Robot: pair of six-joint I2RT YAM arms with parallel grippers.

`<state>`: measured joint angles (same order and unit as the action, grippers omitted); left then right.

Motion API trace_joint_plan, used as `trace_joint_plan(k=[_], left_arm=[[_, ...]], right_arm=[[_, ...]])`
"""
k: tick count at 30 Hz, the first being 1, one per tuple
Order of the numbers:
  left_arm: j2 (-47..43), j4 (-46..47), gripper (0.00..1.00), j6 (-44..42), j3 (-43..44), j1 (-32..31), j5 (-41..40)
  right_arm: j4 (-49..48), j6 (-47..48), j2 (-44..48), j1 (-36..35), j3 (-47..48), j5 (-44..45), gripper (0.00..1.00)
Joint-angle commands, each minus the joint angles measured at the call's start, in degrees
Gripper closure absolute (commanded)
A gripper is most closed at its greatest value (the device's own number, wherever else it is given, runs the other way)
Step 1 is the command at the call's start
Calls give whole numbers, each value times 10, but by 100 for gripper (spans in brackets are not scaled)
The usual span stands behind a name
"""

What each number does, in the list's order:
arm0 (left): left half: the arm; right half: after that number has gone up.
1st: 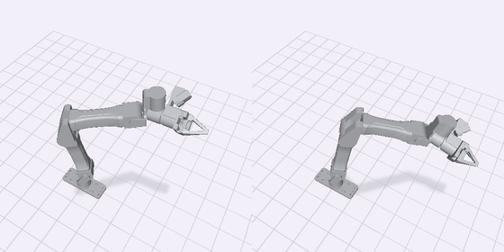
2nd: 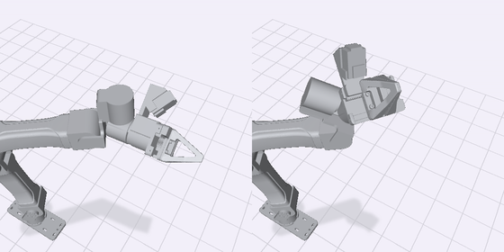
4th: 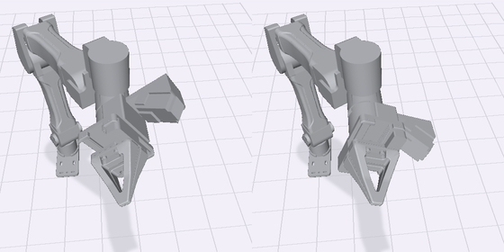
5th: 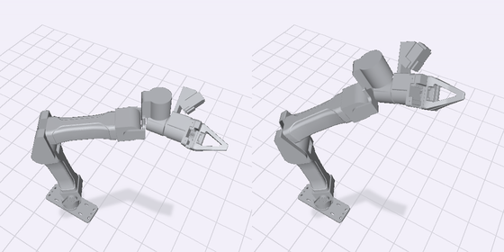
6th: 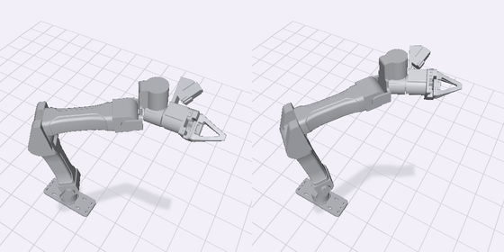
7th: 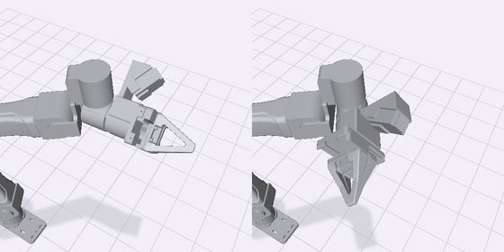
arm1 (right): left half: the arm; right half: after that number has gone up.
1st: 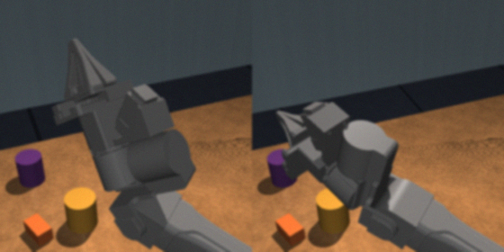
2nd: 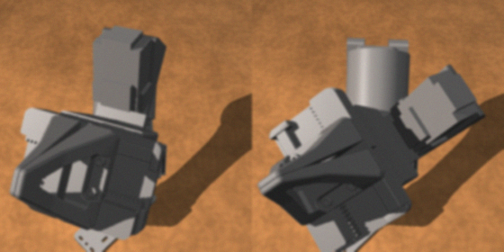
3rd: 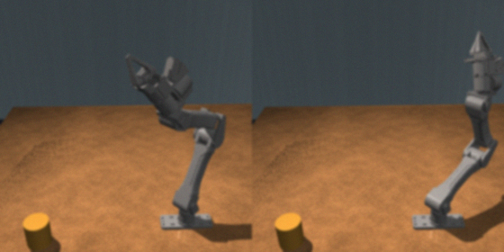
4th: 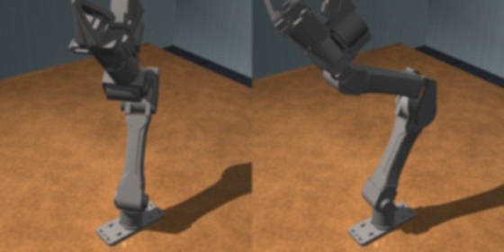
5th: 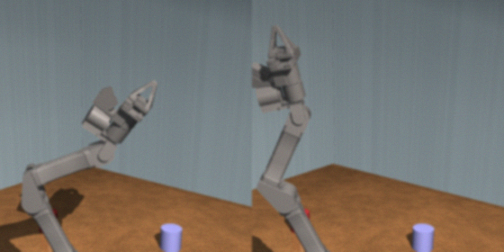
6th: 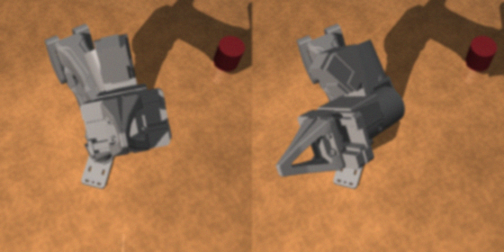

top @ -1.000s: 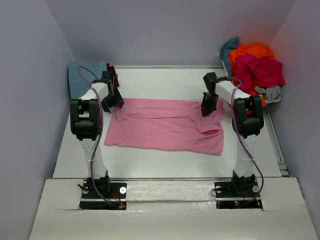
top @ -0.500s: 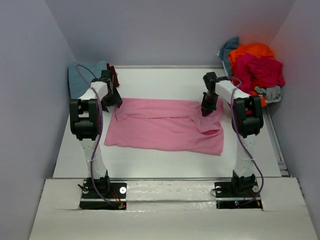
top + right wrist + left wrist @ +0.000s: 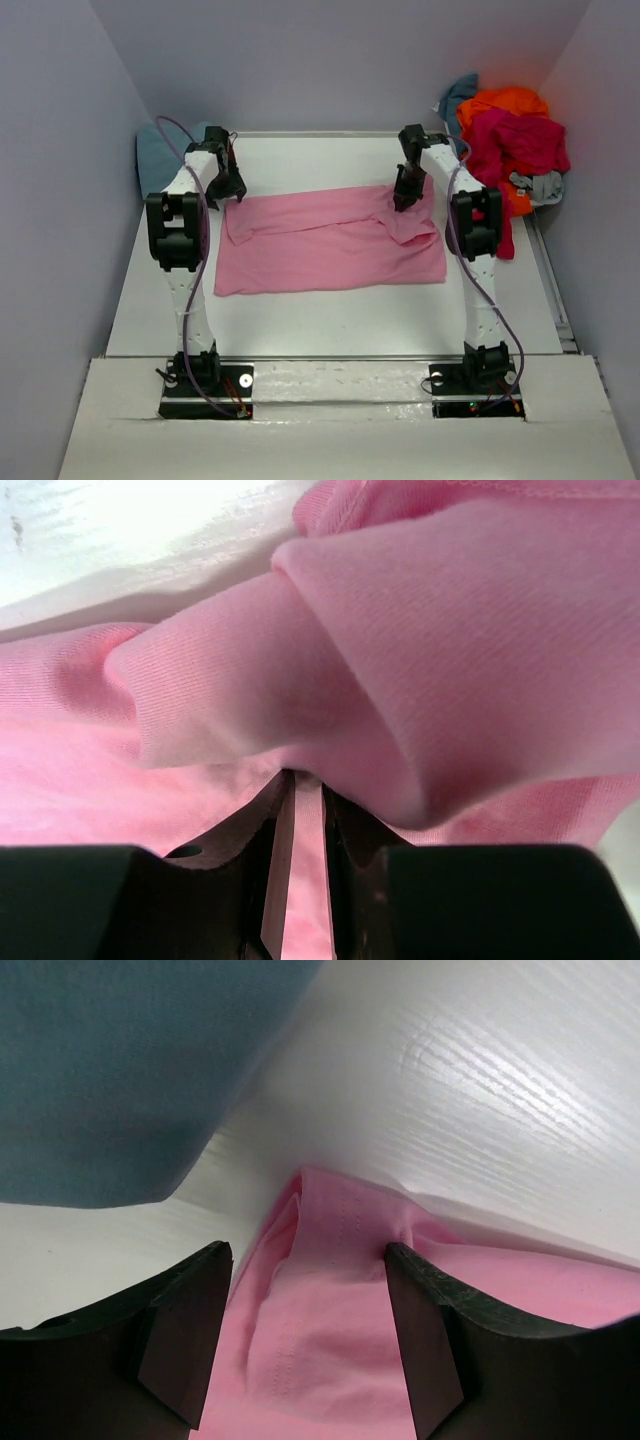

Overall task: Fold and stack the t-shirts
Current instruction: Fold the tshirt

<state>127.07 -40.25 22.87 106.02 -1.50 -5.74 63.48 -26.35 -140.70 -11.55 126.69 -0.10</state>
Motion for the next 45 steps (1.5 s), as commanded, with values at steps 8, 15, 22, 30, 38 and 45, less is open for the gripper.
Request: trace_joint_plan(k=[8,15,22,30,38,45], left_arm=[[-69,-23,26,-4,7,-48,-1],[-133,-15,26,2,-46,-92,-7],[-151,7,26,8,-142,-104,12],[-133,37,26,13,-192,-104,26],[-47,22,26,11,-107,-104,24],[49,-20,26,17,34,-104,13]], right_arm=[[-24,9,30,1,-66,-3,77],[-35,7,41,1,-98,-7,77],[-33,9,41,1,-96,-4,77],[-35,11,50,1,-107,-2,77],[-40,9,47,1,-119,-12,77],[-39,4,15,1,-54,-10,77]])
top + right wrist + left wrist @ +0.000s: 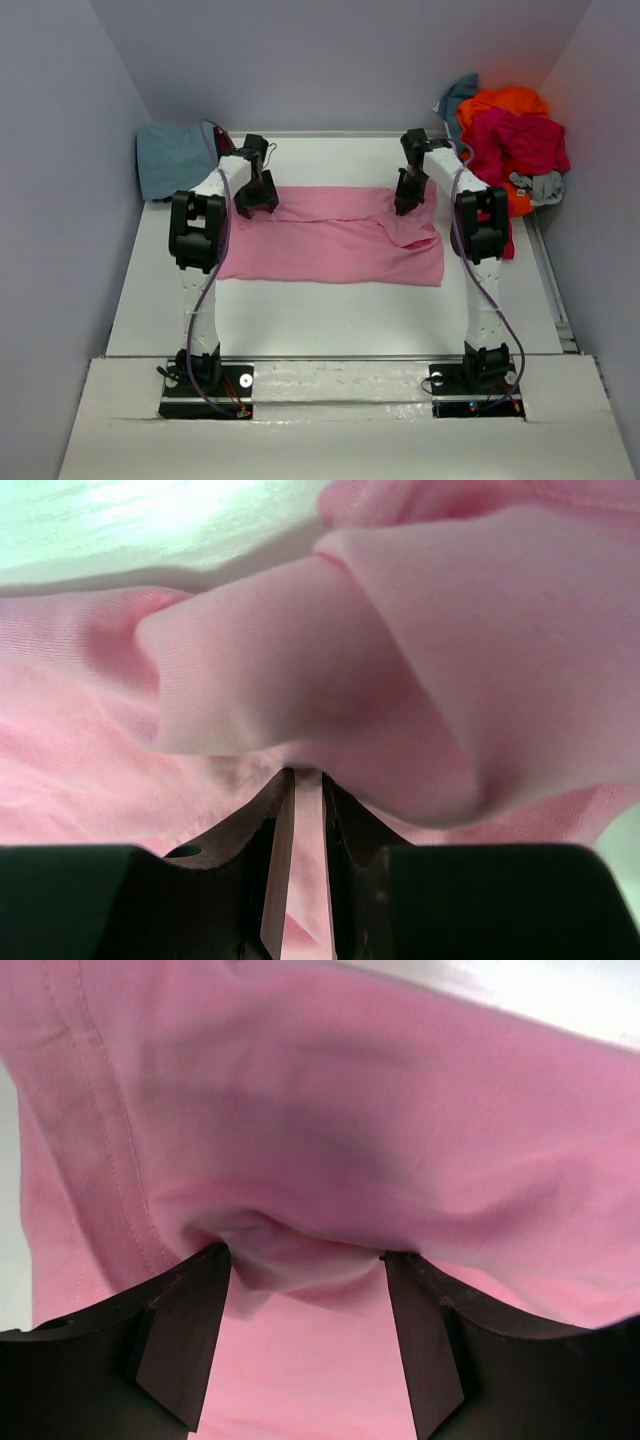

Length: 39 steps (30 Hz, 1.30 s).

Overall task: Fold and stack the t-shirts
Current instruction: Fold the tshirt

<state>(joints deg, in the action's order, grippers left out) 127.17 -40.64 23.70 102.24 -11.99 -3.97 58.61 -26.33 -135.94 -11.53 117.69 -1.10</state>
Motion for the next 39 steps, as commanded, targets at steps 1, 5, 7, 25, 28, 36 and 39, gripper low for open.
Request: trace_joint_plan(k=[1,5,7,25,28,36,39], left_arm=[[62,-26,26,11,95,1,-5],[84,-38,26,14,126,7,-8],[86,-40,26,16,125,7,-10],[-52,44,24,13,-24,7,-25],[-90,42,23,12,-34,7,-41],[-198,52,22,6,-100,-6,-61],[-226,36,22,9,-125,-19,-49]], right_arm=[[12,3,-42,1,46,0,76],[12,7,-58,1,90,8,75],[12,11,-66,1,111,8,74],[-31,32,33,1,89,55,48],[-17,34,73,1,85,65,41],[-46,37,200,1,-31,61,30],[-1,15,237,-4,-70,61,30]])
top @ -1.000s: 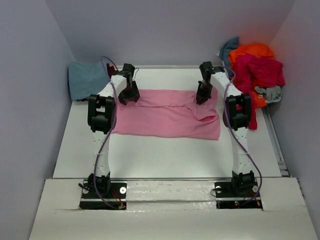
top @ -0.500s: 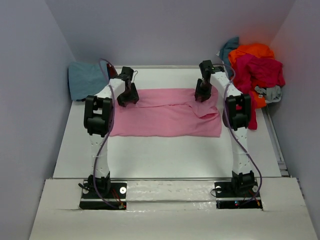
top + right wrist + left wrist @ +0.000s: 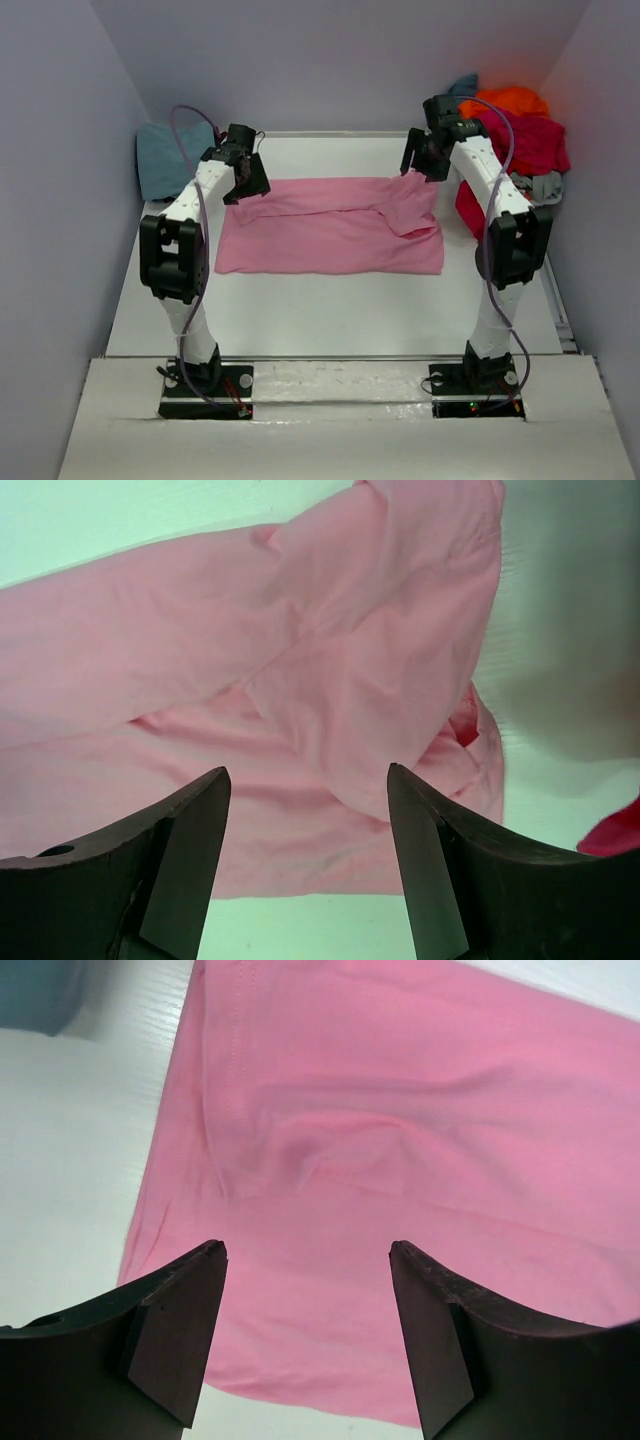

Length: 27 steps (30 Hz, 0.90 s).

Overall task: Fold and stack the t-shirts
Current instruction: Fold the tshirt

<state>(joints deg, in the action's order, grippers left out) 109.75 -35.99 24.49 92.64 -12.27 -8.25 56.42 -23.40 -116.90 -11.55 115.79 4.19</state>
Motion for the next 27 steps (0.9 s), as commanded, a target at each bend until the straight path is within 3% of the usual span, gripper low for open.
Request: trace_joint_plan(k=[1,7,11,27], left_arm=[[-69,-16,22,4,-60,-16,-7],[-134,26,22,20,-216,-28,13],[-170,56,22,28,-303,-28,21],[-180,76,22,28,-341,-28,25]], right_arm=[[46,-22,55,-9,-65,13,30],[19,-36,159,-9,-279,18,31],[-10,-52,199,-9,-372,0,31],[-53,-62,226,-9,-517,-19,34]])
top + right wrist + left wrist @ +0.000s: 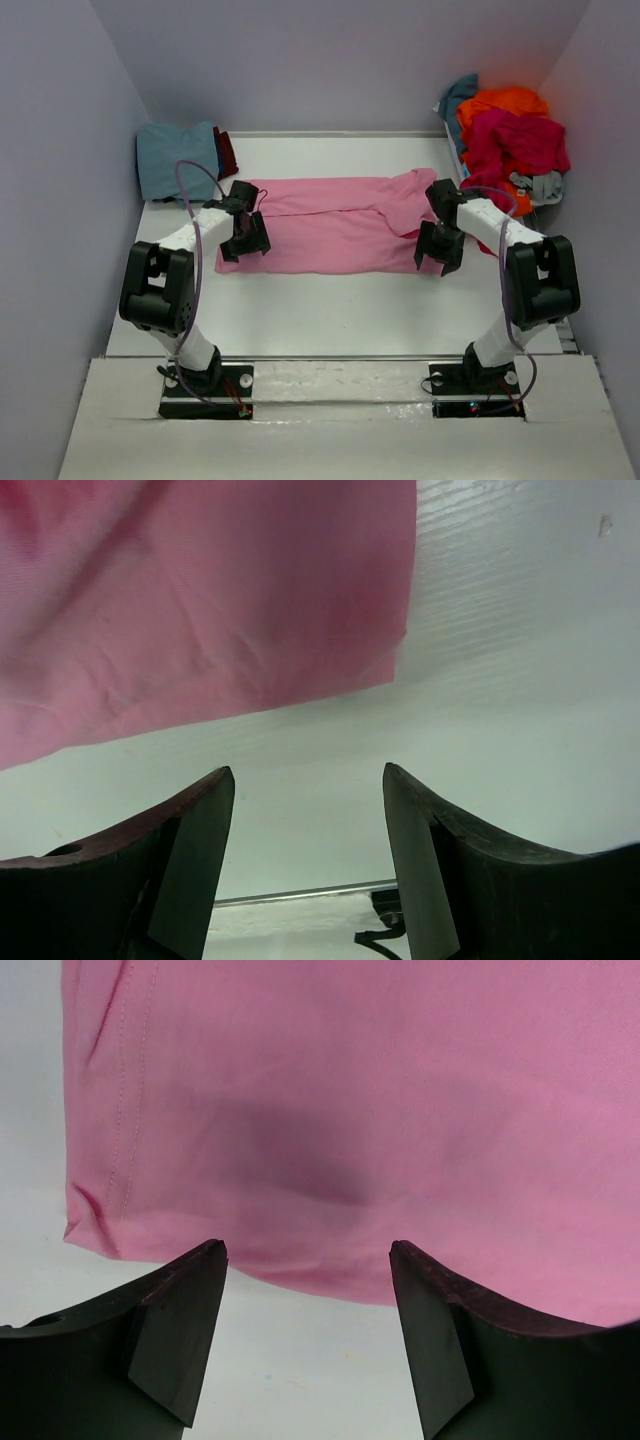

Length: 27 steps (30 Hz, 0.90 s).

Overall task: Fold and stack the t-shirts
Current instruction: Fold the tshirt

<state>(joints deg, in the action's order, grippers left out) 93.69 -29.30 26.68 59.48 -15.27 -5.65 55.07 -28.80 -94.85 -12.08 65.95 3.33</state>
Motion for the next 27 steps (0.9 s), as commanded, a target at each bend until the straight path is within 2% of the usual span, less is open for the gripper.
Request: trace_joint_plan(k=[1,5,20,21,22,27], left_arm=[[-18,10,22,7,-9,2,0],[-18,9,22,7,-6,2,1],[2,-1,22,-2,22,2,-2],[4,-2,22,-2,24,2,-4],[4,-2,22,-3,24,2,-4],[9,1,22,-2,17,2,-7]], right_arm=[[-46,-8,5,-4,-22,-10,34],[-80,-6,-15,-4,-28,3,42],[-120,-4,-52,-4,-43,19,47],[-123,-4,-53,-4,-44,17,49],[-124,-4,-52,-4,-49,14,59],[-123,-3,-53,-4,-45,12,82]])
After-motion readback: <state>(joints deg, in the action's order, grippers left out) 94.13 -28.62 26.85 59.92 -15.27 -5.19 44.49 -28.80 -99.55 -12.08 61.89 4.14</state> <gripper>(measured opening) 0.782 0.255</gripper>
